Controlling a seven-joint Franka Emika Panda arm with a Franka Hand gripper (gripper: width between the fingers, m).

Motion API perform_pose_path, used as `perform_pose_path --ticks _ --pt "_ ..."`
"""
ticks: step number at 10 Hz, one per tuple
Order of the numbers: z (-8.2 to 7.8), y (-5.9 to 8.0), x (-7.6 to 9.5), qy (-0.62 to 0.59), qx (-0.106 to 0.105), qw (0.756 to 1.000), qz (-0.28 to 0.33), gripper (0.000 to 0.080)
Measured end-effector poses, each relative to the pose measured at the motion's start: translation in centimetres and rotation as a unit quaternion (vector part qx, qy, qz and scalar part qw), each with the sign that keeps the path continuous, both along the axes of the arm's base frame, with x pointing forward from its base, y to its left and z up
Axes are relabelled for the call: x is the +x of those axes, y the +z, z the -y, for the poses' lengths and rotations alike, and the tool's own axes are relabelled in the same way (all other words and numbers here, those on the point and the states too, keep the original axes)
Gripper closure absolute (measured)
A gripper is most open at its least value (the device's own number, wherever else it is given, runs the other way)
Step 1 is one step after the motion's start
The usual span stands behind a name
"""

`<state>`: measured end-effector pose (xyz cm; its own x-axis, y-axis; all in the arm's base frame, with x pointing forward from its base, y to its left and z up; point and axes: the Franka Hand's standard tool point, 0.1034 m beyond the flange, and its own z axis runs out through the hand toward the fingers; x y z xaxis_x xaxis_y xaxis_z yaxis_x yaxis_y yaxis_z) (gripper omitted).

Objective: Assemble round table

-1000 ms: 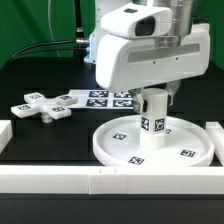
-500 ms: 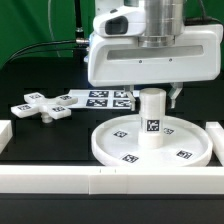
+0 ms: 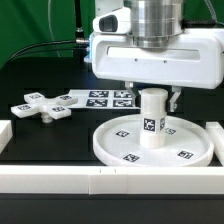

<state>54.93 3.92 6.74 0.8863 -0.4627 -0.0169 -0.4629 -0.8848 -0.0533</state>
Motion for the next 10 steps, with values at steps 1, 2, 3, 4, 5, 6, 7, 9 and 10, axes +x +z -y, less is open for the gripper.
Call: perform_pose_path --ticks 1,2,3,4,5,6,7,9,10 --pt "-0.01 0.00 0.00 -0.015 0.000 1.000 -0.001 0.0392" --pt "0.06 -0.01 -0.01 -0.073 0.009 0.997 -0.004 0.0392" --pt "0.17 0.02 -0.01 -0.148 0.025 0.989 -0.009 0.0392" --pt "0.17 0.02 -0.01 -0.222 0.037 0.974 -0.015 0.0392" --pt "0.08 0.00 -0.04 -0.272 0.044 0.961 -0.021 0.0392" --pt "-0.03 -0.01 -0.07 -0.317 0.050 0.947 -0.025 0.0392" --pt "-0.06 -0.02 -0.07 -0.337 0.050 0.940 -0.024 0.0392" --pt "-0.09 0.00 -0.04 -0.377 0.053 0.924 -0.028 0.0392" --pt "-0.14 0.00 -0.03 -0.407 0.055 0.911 -0.032 0.0392"
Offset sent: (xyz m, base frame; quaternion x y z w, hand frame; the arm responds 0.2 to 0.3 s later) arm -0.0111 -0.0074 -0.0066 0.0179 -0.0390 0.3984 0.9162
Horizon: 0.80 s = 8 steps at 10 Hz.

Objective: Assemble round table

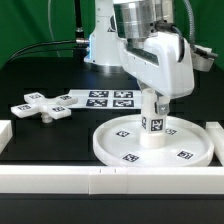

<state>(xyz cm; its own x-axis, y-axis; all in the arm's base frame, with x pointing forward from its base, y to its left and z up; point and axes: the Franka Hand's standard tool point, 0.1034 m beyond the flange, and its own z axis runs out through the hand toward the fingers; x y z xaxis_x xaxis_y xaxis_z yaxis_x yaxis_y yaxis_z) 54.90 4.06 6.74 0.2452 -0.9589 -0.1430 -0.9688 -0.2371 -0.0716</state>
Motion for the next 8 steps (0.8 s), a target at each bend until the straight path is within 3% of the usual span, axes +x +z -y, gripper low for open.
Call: perform_pose_path --ticks 2,3,5,8 --pt "-0.04 -0.01 0.01 -0.049 0.007 0.999 -0.006 0.0392" --pt "0.13 -0.05 0.03 -0.120 0.022 0.993 -0.010 0.0391" --pt "0.12 -0.01 -0.03 -0.235 0.048 0.971 -0.022 0.0391" --pt "0.11 0.15 0.32 -0.342 0.058 0.938 -0.025 0.0390"
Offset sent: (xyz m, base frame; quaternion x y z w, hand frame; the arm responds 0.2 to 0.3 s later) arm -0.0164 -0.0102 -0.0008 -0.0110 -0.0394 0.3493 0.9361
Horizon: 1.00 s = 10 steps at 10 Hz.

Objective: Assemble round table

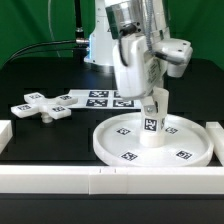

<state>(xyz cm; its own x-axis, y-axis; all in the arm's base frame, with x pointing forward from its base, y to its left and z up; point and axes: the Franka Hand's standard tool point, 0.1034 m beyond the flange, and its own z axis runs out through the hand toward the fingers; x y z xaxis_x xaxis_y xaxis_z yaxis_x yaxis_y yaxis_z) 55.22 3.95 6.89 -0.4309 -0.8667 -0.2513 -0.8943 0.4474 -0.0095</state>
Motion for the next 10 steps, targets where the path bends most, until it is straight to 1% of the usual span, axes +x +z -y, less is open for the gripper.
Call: perform_pose_path --ticks 1,2,3,4,5,7,8,10 --pt "-0.07 -0.01 0.01 0.001 0.000 1.000 0.001 0.0313" --pt "-0.10 -0.03 0.00 0.012 -0.001 1.000 0.003 0.0313" --pt "-0.24 -0.01 -0.01 0.037 -0.002 0.999 0.004 0.0205" --pt "-0.71 0.28 0.40 0.073 0.000 0.997 0.000 0.0160" --pt "-0.75 0.37 0.67 0.109 -0.004 0.994 0.010 0.0153" --pt "-0.73 0.28 0.57 0.190 -0.013 0.981 0.029 0.0153" --pt "-0.73 0.26 0.56 0.208 -0.015 0.977 0.033 0.0151" --pt "-0.74 0.25 0.55 0.275 -0.023 0.960 0.047 0.0151"
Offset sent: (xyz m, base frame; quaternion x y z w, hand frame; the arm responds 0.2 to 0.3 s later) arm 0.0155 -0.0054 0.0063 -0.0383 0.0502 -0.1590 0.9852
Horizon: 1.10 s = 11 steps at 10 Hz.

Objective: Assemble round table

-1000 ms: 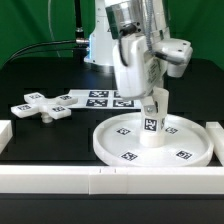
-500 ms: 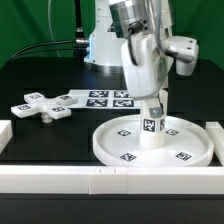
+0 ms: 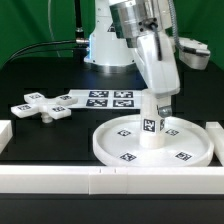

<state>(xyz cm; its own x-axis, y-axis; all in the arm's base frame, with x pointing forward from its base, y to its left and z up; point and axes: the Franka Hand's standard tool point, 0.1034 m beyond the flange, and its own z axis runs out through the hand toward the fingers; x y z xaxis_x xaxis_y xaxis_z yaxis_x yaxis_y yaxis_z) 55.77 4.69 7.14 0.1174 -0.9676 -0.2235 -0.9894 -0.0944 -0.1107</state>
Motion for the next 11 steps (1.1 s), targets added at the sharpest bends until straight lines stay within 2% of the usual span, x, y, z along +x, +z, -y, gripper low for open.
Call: perform_pose_path --ticks 2,4,6,9,11 --pt "-0.2 0.2 0.4 0.125 -0.016 0.992 0.015 0.0151" --pt "-0.3 0.3 1.0 0.244 -0.025 0.969 0.032 0.0151" --pt "-0.3 0.2 1.0 0.297 -0.029 0.954 0.043 0.0151" --pt "-0.2 0.1 0.9 0.397 -0.035 0.915 0.067 0.0151" --pt "-0.1 0.3 1.2 0.501 -0.059 0.860 0.076 0.0151"
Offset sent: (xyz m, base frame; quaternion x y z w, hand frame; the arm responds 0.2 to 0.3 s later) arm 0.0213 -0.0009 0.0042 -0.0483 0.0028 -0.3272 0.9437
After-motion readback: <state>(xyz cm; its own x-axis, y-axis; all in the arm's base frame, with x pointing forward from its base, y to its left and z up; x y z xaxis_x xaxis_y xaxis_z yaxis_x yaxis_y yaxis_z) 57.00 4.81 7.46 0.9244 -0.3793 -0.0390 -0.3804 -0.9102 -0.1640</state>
